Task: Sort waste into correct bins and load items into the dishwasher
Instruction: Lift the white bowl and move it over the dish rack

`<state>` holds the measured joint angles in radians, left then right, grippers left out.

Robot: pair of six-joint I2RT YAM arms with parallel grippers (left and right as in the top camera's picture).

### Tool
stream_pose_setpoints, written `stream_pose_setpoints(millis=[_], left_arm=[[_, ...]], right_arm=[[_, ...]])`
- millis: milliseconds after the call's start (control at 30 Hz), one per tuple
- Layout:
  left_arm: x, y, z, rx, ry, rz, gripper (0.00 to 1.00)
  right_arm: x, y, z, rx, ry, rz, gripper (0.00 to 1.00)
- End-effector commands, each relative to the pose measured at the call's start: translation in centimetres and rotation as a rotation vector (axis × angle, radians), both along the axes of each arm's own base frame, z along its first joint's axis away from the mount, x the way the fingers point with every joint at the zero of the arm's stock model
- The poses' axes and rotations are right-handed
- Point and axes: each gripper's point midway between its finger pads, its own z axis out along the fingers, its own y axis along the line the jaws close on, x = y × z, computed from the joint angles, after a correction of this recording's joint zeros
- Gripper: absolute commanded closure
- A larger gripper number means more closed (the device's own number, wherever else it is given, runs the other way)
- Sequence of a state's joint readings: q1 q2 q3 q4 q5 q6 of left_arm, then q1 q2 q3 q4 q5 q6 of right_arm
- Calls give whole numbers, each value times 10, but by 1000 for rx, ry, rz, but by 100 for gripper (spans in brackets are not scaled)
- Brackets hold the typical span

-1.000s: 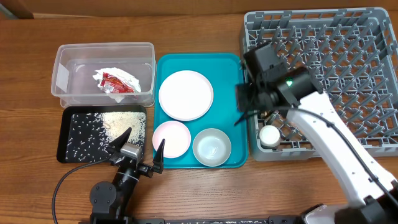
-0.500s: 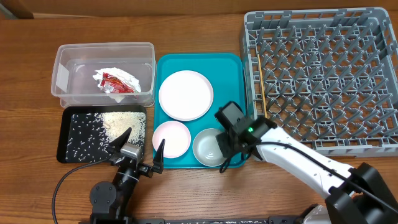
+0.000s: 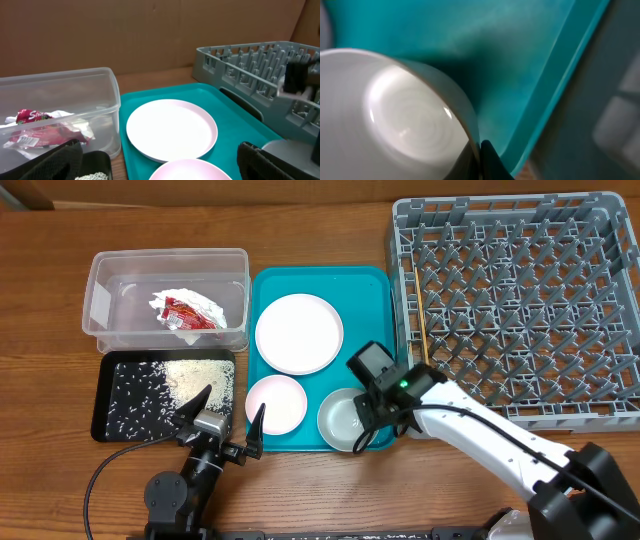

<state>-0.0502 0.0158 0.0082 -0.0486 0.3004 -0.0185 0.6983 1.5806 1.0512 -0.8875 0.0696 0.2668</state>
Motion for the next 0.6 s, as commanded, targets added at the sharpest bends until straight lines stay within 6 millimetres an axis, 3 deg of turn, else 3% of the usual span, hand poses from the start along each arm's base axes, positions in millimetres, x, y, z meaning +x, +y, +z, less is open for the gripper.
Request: stream_pose_setpoints(millis=[0,167,300,400,567], left_arm=[[0,1,1,11,-11,2,0],[0,1,1,11,-11,2,0],[0,1,1,11,-11,2,0],[0,1,1,11,-11,2,0],[0,1,1,11,-11,2,0]], right_arm=[[39,7,74,43,-214,-59,96],[86,-47,165,-153,-596,-288,96],[104,-97,219,-388,-890,-482,96],[107,-126,235,-528,-980,-583,96],[118,-171,227,-668,-947,-683,96]])
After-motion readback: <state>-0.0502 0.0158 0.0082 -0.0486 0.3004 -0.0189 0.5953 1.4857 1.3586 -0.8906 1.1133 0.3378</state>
